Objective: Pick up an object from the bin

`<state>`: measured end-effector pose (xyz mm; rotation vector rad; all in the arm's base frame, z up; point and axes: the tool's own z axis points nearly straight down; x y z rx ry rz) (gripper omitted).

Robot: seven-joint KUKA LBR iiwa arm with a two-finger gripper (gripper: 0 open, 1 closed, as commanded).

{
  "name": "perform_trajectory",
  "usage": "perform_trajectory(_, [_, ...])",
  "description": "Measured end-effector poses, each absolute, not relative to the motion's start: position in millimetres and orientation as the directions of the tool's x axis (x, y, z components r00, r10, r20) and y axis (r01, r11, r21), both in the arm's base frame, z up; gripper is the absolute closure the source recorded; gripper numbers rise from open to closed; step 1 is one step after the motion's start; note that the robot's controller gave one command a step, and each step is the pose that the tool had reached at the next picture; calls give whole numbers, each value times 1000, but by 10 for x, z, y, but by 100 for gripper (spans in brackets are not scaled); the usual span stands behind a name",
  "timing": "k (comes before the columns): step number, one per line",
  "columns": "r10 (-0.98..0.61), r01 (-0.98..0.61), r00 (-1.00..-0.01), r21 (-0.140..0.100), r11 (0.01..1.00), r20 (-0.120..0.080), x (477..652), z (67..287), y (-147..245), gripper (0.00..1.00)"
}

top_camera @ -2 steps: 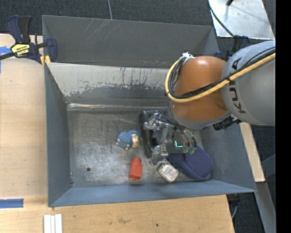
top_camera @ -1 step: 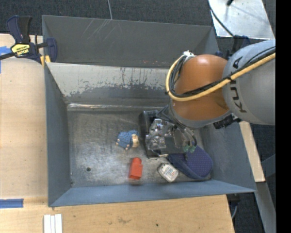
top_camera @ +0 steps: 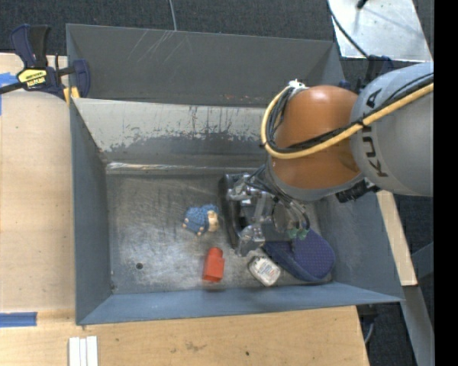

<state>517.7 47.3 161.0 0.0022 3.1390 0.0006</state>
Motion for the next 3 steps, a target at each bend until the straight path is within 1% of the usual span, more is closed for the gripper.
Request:
perform_trajectory(1, [-129,-129,-992,-2,992,-6,5726,721,1069,0])
perform_trajectory(2, [-124,-124,-992,2,992,-22,5761,771,1074,100])
perform_trajectory(3, [-359,-359,-933,-3,933,-10,5488,2299,690,100])
